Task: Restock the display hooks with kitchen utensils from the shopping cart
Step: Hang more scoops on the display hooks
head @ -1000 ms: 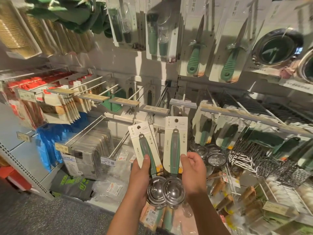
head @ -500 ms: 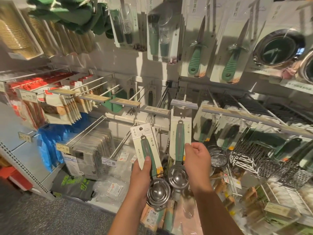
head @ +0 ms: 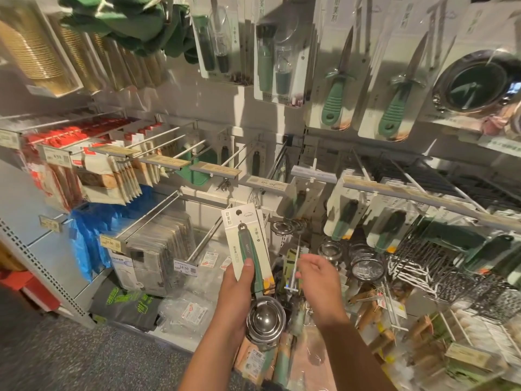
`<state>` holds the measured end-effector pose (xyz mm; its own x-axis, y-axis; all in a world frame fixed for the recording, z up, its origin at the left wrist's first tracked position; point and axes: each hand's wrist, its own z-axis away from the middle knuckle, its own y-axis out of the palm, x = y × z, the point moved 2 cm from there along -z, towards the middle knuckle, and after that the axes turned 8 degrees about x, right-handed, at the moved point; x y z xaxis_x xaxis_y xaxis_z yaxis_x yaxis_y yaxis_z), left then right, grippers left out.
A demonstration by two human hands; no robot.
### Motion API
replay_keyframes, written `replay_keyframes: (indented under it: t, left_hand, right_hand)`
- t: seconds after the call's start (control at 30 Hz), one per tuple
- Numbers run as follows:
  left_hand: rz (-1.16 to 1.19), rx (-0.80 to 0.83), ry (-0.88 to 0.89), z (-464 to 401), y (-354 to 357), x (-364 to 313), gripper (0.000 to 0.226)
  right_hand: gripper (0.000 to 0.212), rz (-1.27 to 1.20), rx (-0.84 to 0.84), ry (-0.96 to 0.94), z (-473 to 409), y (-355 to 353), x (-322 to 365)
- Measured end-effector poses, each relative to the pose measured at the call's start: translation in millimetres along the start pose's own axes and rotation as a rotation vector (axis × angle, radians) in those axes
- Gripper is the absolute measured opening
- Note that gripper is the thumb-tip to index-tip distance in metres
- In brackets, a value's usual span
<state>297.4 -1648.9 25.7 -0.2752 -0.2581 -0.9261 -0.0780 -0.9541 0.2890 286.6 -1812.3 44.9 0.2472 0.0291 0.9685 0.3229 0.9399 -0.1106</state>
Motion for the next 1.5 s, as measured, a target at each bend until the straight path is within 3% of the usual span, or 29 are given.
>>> replay_keyframes:
  t: [0.43, 0.6, 0.73, 0.93, 1.27, 1.5]
  left_hand:
    - [0.024, 0.076, -0.015, -0.5, 11.1, 4.9, 0.031]
    - [0.021, 0.119, -0.012, 0.7, 10.8, 4.3, 0.068]
    - [0.032, 0.153, 0.013, -2.0, 8.4, 1.2, 0.041]
    - [0.001, 0.135, 0.008, -4.8, 9.9, -2.2, 0.028]
    - [-0.013, 0.142, 0.019, -0.6, 15.3, -7.2, 0.024]
    - [-0.012, 0.107, 0.008, 2.7, 13.0, -12.6, 0.025]
  right_hand:
    - [0.009, -0.002, 0.085, -0.131, 17.6, 22.1, -2.7]
    - [0.007, 0.012, 0.111, -0.134, 18.6, 24.7, -3.6]
    - [0.015, -0.023, 0.084, -0.158, 18.8, 22.2, -2.4]
    - [0.013, -0.208, 0.078, -0.163, 22.4, 16.5, 3.1]
    - [0.010, -0.231, -0.096, -0.248, 15.9, 2.4, 20.5]
    - [0.005, -0.212, -0.154, -0.167, 2.8, -0.1, 29.1]
